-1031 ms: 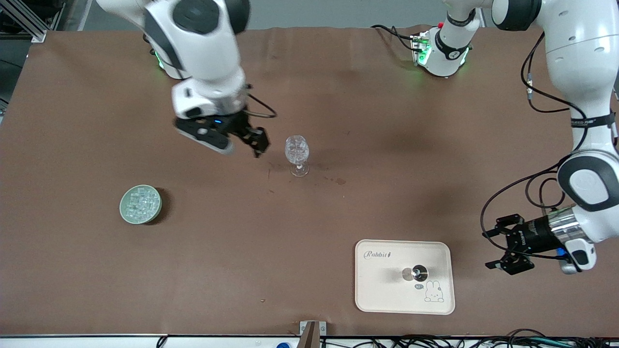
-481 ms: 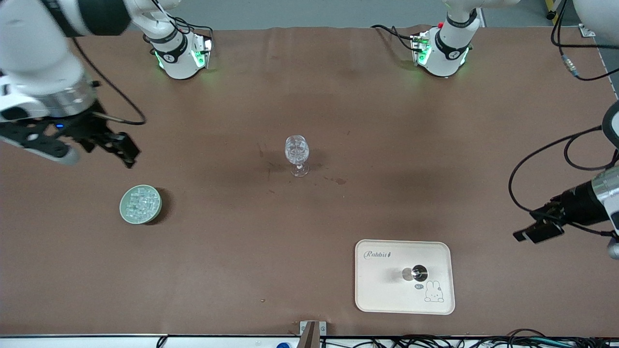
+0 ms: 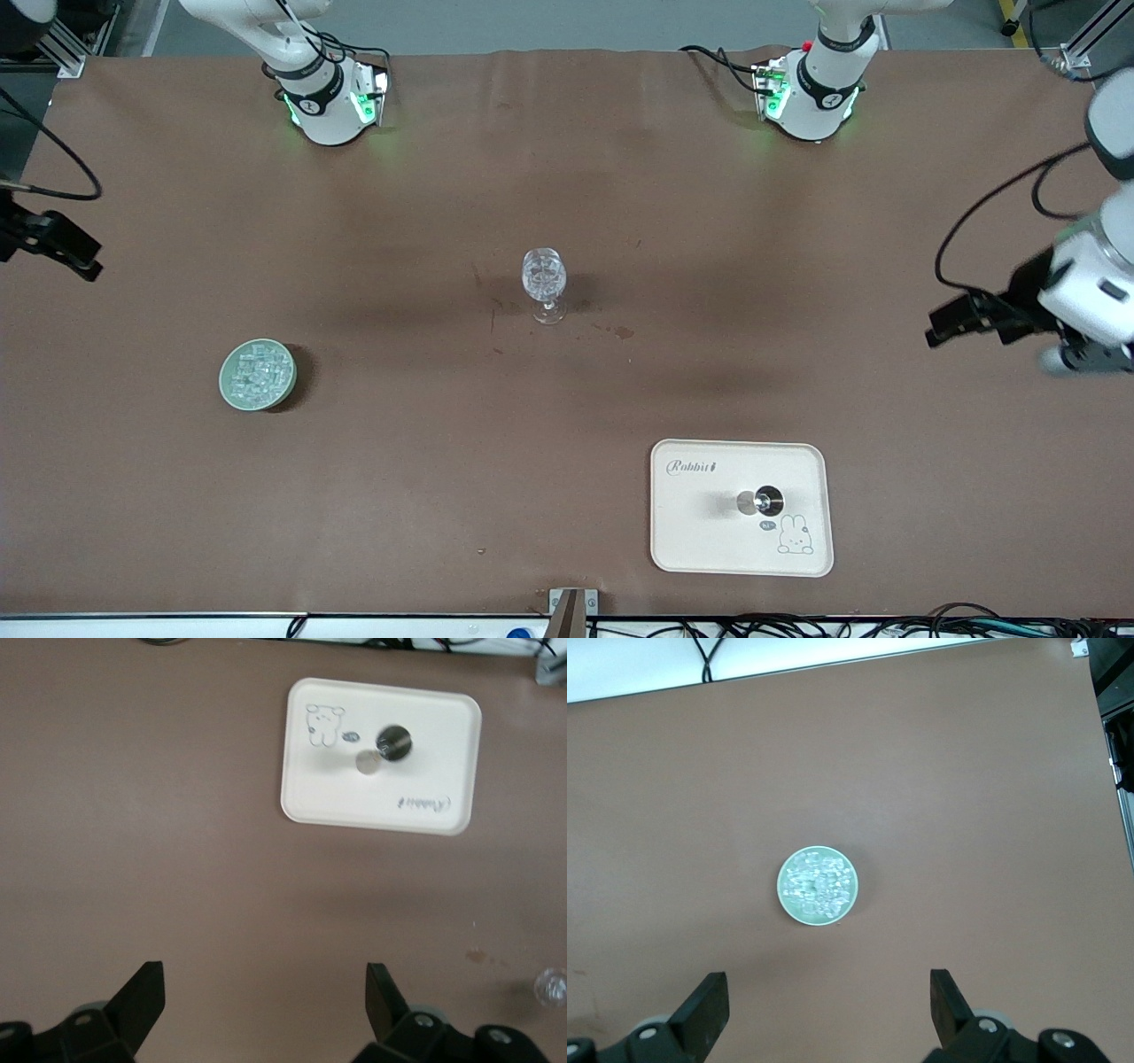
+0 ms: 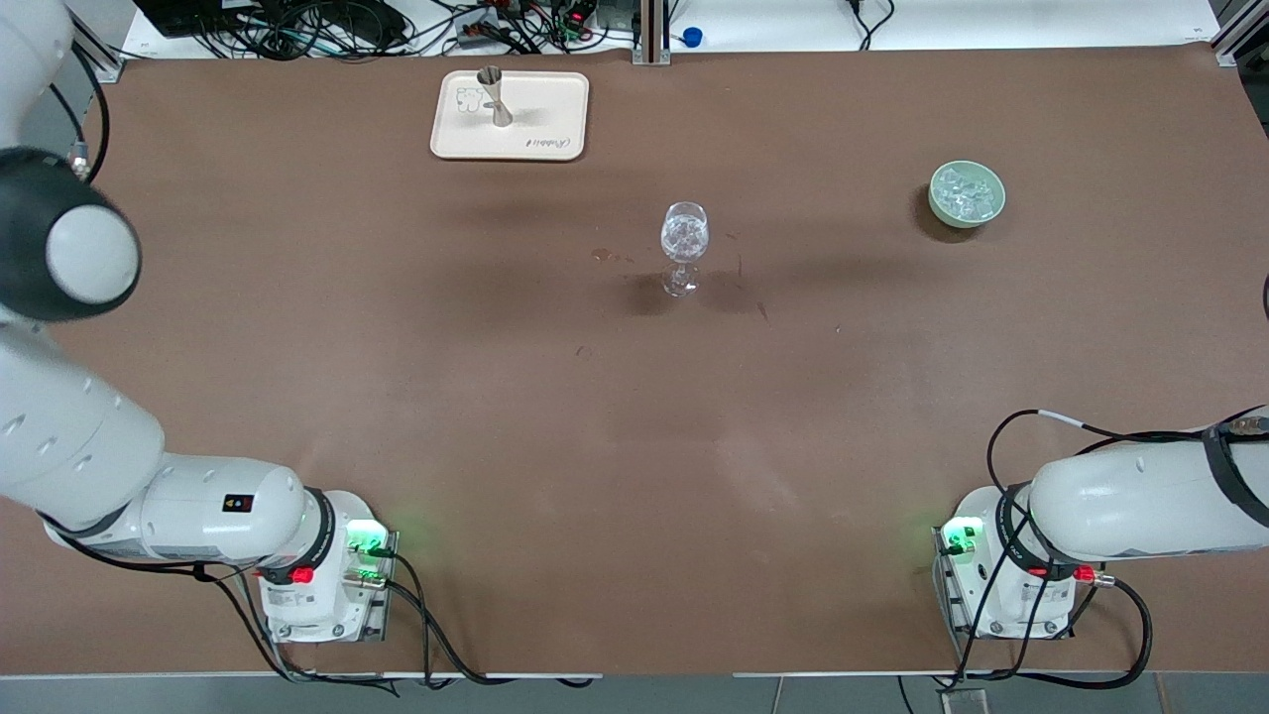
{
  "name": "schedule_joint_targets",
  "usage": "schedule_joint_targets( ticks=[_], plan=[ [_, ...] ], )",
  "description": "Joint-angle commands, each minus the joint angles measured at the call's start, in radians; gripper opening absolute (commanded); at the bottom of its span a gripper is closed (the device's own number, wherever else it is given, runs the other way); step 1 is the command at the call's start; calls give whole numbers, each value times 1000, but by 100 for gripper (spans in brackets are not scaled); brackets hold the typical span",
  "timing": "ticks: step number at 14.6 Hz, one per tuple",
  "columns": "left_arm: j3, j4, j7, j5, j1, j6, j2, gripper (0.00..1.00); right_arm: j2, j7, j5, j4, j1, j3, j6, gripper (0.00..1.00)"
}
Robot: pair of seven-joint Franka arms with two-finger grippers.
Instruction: Pour wine and add ice with both arms
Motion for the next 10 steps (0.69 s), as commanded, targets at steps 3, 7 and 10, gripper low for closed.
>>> schedule_joint_targets(
  ticks=[3, 7, 10],
  plan=[
    [-45, -233, 37, 22, 13, 14, -231, 100, -14, -46, 78, 22, -9, -28, -37, 100],
    [-82, -256, 34, 14, 36, 22, -254, 100, -14, -90, 135, 22, -7, -50, -40, 100],
    [-67, -236, 38, 13, 11, 20, -236, 100, -16, -70, 140, 19, -8, -41, -75, 100]
  ],
)
